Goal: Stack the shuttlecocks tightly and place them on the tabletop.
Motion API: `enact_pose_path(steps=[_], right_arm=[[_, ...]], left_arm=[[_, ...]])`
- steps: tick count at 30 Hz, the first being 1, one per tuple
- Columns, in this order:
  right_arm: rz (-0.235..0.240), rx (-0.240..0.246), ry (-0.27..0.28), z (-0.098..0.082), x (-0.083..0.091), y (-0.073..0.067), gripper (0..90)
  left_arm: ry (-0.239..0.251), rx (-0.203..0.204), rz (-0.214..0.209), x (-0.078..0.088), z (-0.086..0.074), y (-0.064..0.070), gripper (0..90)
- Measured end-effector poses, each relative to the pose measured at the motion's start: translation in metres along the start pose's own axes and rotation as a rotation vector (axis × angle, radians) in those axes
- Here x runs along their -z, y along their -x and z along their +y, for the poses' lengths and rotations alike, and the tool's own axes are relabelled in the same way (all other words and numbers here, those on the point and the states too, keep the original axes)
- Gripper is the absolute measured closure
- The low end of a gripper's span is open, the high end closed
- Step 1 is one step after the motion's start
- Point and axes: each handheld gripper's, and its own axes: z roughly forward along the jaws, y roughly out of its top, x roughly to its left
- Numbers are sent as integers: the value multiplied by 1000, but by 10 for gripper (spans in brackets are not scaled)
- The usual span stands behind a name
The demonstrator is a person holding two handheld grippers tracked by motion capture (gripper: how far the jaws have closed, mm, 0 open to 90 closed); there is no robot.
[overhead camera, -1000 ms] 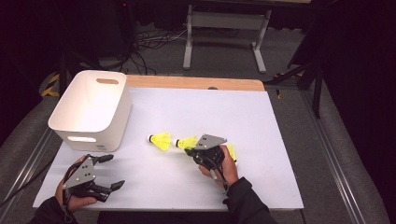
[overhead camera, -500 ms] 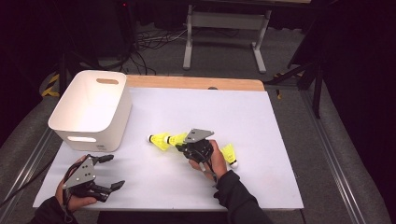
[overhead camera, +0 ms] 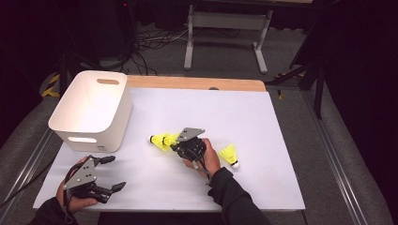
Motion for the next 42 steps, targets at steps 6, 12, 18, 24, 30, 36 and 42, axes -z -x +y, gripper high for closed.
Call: enact_pose_path(steps=[6,12,18,24,30,36,42], right_arm=[[-11,9,-7,5,-4,0,885],[-1,8,-4,6,-8,3,882],[30,5,19,7,-9,3,874],[35,-5,9,5,-14,6,849],[6,-2,-15,5,-15,7,740],[-20,-22,-23,4,-11,8,580],[-43,-44,8,5,5,9,488]], left_arm=[[2,1,-4,0,0,1,84],[-2,1,-6,0,0,1,84],[-3,-4,-5,0,0,1,85],[-3,-5,-7,0,0,1,86],[-4,-2,-10,-1,0,1,86],[-3,-2,-9,-1,0,2,86],[-5,-3,-5,-1,0,2,86]])
